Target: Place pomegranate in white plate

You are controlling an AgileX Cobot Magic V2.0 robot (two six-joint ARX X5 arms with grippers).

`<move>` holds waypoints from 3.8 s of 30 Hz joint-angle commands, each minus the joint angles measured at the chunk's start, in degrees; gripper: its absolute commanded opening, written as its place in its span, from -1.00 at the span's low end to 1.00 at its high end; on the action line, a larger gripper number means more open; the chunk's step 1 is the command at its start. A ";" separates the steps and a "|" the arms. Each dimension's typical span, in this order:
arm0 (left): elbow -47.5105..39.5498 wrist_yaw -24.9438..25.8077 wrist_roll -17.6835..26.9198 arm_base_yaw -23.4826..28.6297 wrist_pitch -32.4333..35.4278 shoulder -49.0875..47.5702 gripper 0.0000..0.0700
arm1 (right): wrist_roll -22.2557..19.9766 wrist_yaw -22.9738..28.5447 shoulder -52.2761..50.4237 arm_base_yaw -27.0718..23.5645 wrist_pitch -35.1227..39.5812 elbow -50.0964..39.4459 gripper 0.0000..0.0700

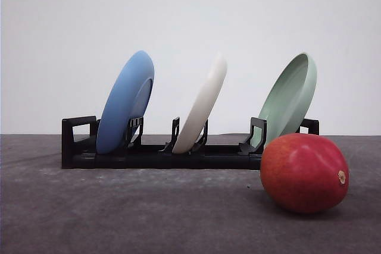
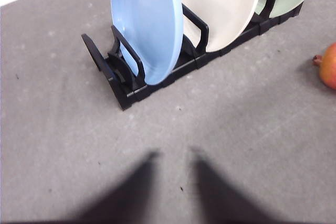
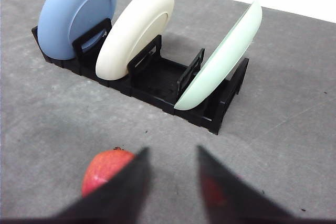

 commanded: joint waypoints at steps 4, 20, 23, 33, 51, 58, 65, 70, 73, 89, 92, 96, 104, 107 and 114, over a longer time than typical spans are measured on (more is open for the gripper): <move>1.09 1.65 -0.22 -0.24 3.11 0.31 0.11 | -0.61 -0.04 0.13 0.24 0.61 0.83 -0.04; 1.09 4.72 -0.09 -10.91 25.73 15.69 0.11 | -0.39 -0.20 0.13 0.24 0.63 0.83 -0.04; 1.09 3.53 -0.16 -14.18 32.17 21.12 0.11 | -0.40 -0.22 0.13 0.24 0.63 0.83 -0.04; 1.18 -3.27 -2.15 -22.02 53.85 39.34 0.11 | -0.42 -0.20 0.13 0.24 0.63 0.83 -0.04; 14.67 -11.90 -10.65 -24.46 63.98 67.12 0.11 | -0.42 -0.17 0.13 0.24 0.62 0.83 -0.04; 16.92 -13.97 -12.55 -24.33 63.94 71.23 0.11 | -0.42 -0.17 0.13 0.24 0.63 0.83 -0.04; 16.92 -13.97 -12.55 -24.35 63.25 71.78 0.08 | -0.42 -0.17 0.13 0.24 0.63 0.83 -0.04; 16.92 -13.94 -12.57 -24.36 61.47 71.78 -0.50 | -0.42 -0.17 0.13 0.24 0.63 0.83 -0.04; 16.92 -13.94 -12.65 -24.42 60.51 71.77 -0.74 | -0.42 -0.17 0.13 0.24 0.63 0.83 -0.04; 17.16 -13.92 -23.10 -24.44 59.73 70.25 -0.97 | -0.42 -0.17 0.13 0.24 0.61 0.83 -0.04; 17.16 -13.92 -23.06 -24.44 59.66 69.40 -0.97 | -0.42 -0.17 0.13 0.24 0.61 0.83 -0.04; 17.16 -13.92 -23.06 -24.44 59.46 67.97 -0.97 | -0.42 -0.17 0.13 0.24 0.61 0.83 -0.04; 17.16 -13.90 -23.06 -24.46 59.20 63.84 -0.97 | -0.39 -0.20 0.13 0.24 0.61 0.83 -0.04; 17.16 -13.84 -23.08 -24.48 59.16 62.04 -0.97 | -0.39 -0.18 0.13 0.24 0.61 0.83 -0.04; 17.16 -10.83 -25.19 -24.50 56.76 57.35 -0.97 | -0.39 -0.17 0.13 0.24 0.61 0.83 -0.04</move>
